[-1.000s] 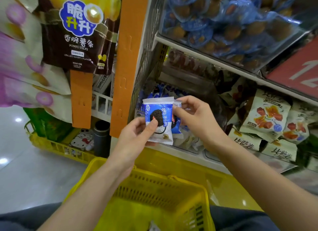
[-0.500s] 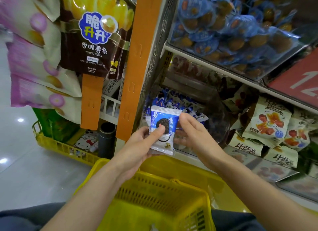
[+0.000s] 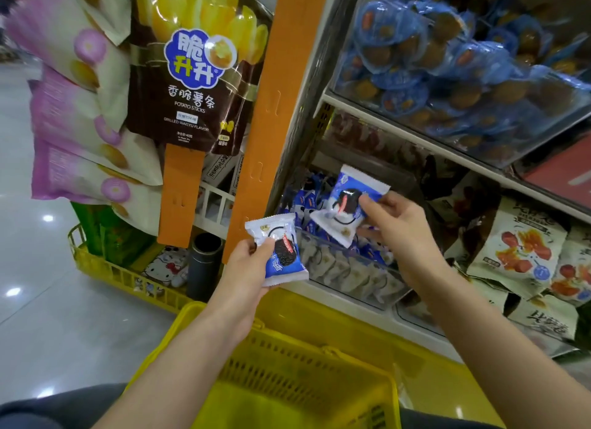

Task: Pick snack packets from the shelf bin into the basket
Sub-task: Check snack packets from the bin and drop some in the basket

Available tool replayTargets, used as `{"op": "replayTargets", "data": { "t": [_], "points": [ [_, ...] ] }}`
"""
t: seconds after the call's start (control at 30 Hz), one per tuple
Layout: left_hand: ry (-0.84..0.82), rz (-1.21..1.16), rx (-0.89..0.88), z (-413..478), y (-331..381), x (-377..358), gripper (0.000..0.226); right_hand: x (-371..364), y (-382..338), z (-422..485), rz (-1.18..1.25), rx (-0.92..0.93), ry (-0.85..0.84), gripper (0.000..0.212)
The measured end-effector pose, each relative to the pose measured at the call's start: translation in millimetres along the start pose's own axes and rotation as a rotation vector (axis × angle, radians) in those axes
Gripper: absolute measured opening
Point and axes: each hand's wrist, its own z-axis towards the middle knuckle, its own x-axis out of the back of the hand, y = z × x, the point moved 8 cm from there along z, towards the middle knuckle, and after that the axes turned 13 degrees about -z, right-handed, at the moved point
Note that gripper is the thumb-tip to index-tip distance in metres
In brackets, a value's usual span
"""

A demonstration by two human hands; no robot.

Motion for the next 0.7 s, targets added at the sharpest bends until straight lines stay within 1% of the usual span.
{"op": "replayTargets", "data": {
  "t": [0.07,0.1,0.13,0.2,0.27,0.3,0.4,0.47,0.63,0.7],
  "points": [
    [0.0,0.043,-0.024,-0.3,2.4,-1.0,0.022,7.2,9.1,29.2,-0.14,-0.022,0.142,0.02],
    [0.001,0.061,-0.037,-0.7,3.9,-1.6,0.021,5.9,15.6,42.6,-0.207,-0.042,0.174,0.022],
    [0.0,0.075,-0.05,-0.7,5.3,-2.4,0.02,2.2,21.6,53.6,-0.272,-0.05,0.185,0.023],
    [-0.003,0.095,-0.065,-0.5,7.9,-3.0,0.02,-9.3,28.7,70.4,-0.4,-0.002,0.177,0.022],
    [-0.006,0.114,-0.074,-0.6,11.6,-2.9,0.021,-22.4,34.1,82.7,-0.547,0.052,0.145,0.027],
    [-0.009,0.119,-0.083,-0.6,14.0,-2.7,0.021,-29.5,39.8,88.9,-0.623,0.044,0.103,0.03],
    [-0.025,0.128,-0.115,0.1,21.7,-3.2,0.016,-49.9,63.8,103.1,-0.803,-0.076,-0.104,0.035],
    [-0.032,0.131,-0.128,0.6,25.3,-4.3,0.013,-57.8,71.9,108.1,-0.836,-0.112,-0.167,0.039],
    [-0.033,0.152,-0.156,2.8,28.3,-7.3,0.019,-68.0,63.3,117.7,-0.809,-0.043,-0.073,0.041],
    [-0.03,0.166,-0.168,3.6,27.9,-7.9,0.018,-75.0,58.2,120.9,-0.861,-0.027,-0.099,0.035]
  ]
}}
